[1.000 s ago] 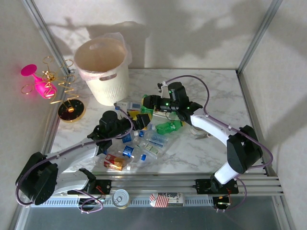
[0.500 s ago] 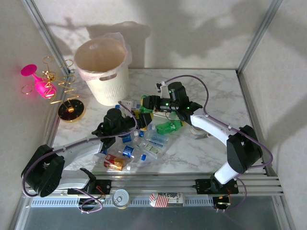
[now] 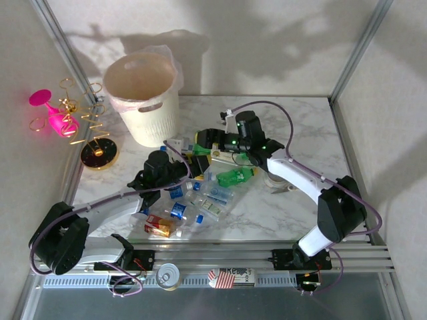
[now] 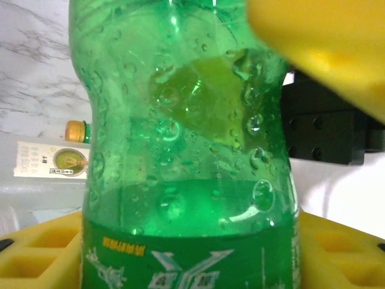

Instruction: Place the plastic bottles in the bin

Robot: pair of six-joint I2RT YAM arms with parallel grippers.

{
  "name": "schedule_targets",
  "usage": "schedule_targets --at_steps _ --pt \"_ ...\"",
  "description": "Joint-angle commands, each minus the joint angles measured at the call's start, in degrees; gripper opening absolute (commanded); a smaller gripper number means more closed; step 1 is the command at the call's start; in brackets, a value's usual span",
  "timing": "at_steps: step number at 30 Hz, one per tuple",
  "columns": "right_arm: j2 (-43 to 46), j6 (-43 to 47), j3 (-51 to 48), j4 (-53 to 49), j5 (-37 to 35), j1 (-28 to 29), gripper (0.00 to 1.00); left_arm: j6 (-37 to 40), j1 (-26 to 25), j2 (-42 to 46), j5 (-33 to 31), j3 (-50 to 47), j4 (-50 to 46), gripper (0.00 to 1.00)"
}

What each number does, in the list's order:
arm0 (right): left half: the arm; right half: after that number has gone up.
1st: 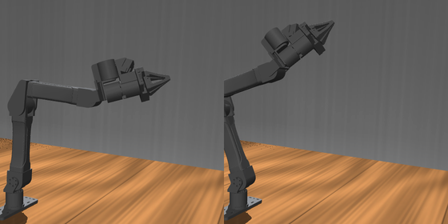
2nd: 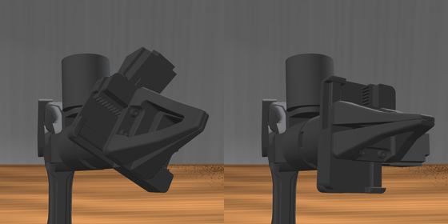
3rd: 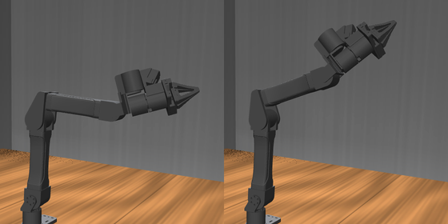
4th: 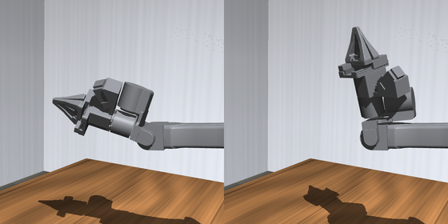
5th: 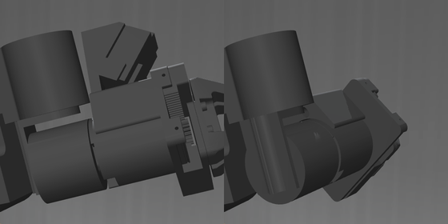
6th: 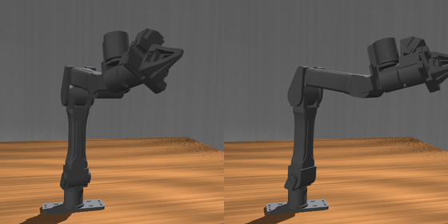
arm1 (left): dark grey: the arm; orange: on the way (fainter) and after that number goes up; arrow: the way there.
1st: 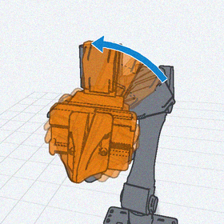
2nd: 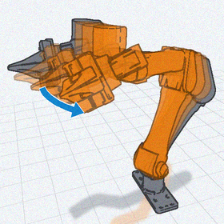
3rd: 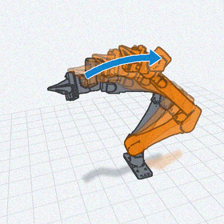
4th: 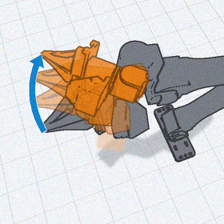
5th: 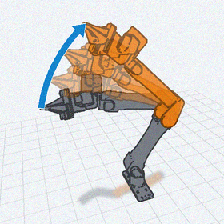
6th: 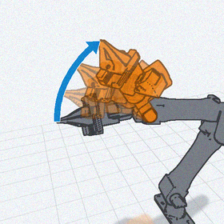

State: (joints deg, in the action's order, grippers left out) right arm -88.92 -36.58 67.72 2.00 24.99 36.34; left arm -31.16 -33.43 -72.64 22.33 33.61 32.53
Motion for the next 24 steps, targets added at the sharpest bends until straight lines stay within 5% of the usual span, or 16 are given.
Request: schedule_targets --at_steps 1,7,13,24 --pt "4.6 3.9 1.6 -2.7 -4.8 -1.8 0.93 2.7 0.4 2.8 -2.7 4.1 -2.2 0.46" --pt "8.5 7.5 -2.3 -5.5 -15.0 -2.0 0.99 8.0 3.0 4.2 -5.8 13.0 -10.2 0.36" --pt "10.1 7.2 -6.8 -5.0 -18.2 -2.1 0.99 11.4 8.3 1.5 -9.3 26.0 -17.2 0.00" --pt "10.8 7.7 -9.5 -5.2 -18.2 -2.1 0.99 17.0 20.7 -9.3 -20.9 48.7 -29.3 0.00"
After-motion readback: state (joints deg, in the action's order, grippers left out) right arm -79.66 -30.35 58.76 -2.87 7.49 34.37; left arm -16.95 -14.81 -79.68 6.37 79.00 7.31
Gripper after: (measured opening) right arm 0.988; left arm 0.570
